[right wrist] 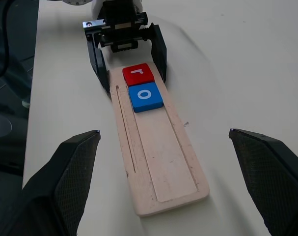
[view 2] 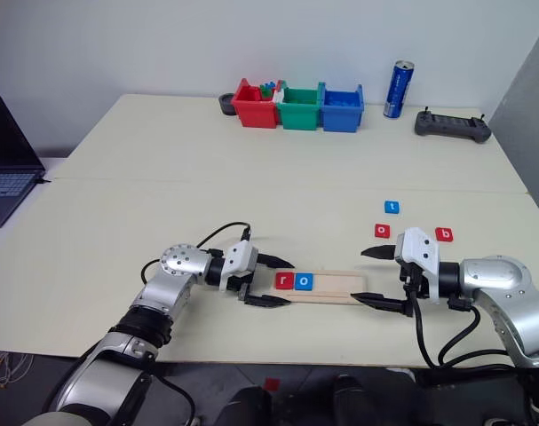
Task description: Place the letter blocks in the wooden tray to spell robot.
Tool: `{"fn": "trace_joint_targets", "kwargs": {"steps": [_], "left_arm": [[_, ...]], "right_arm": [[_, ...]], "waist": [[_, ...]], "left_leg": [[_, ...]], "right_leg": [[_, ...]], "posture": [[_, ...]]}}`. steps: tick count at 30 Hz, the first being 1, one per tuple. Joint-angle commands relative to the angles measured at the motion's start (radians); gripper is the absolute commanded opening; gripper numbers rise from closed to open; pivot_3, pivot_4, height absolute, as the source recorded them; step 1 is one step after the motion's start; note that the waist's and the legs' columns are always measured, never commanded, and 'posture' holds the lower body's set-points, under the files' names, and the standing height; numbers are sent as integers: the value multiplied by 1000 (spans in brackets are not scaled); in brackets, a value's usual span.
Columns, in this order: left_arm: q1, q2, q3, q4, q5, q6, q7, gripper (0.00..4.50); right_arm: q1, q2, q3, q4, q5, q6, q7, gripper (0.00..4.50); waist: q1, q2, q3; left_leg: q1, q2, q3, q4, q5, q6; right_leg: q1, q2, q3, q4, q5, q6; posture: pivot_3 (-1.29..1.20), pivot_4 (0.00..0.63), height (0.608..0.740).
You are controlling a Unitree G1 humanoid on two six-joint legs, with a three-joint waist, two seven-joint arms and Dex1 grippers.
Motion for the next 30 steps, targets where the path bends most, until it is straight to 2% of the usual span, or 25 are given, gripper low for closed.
{"fn": "trace_joint_targets", "kwargs": {"steps": [1,28,29,30], "left_arm": [[-13,-7,1,0,0,-31,1,3388],[-35,-23,1,45,25,-43,18,3388],[-37,-24,1,44,24,-41,19,4121],[-39,-25,2,46,24,-40,19,4376]], "right_arm": [[-9,2,-22,-26,11,-2,-9,4500],[-22,9,-11,-19,0,-12,-8,4500],[-19,9,-11,-22,1,-11,-9,4500],[-18,10,-10,-23,1,-10,-9,4500]], "waist": [[0,0,0],[0,0,0],[0,0,0],[0,0,0]], "left_leg": [[0,0,0,0,0,0],[0,0,0,0,0,0],[0,0,0,0,0,0],[0,0,0,0,0,0]], "right_leg": [[0,0,0,0,0,0],[0,0,0,1,0,0],[0,0,0,1,0,0],[0,0,0,1,0,0]], "posture": [[0,150,740],[0,150,740],[0,150,740],[0,150,740]]}}
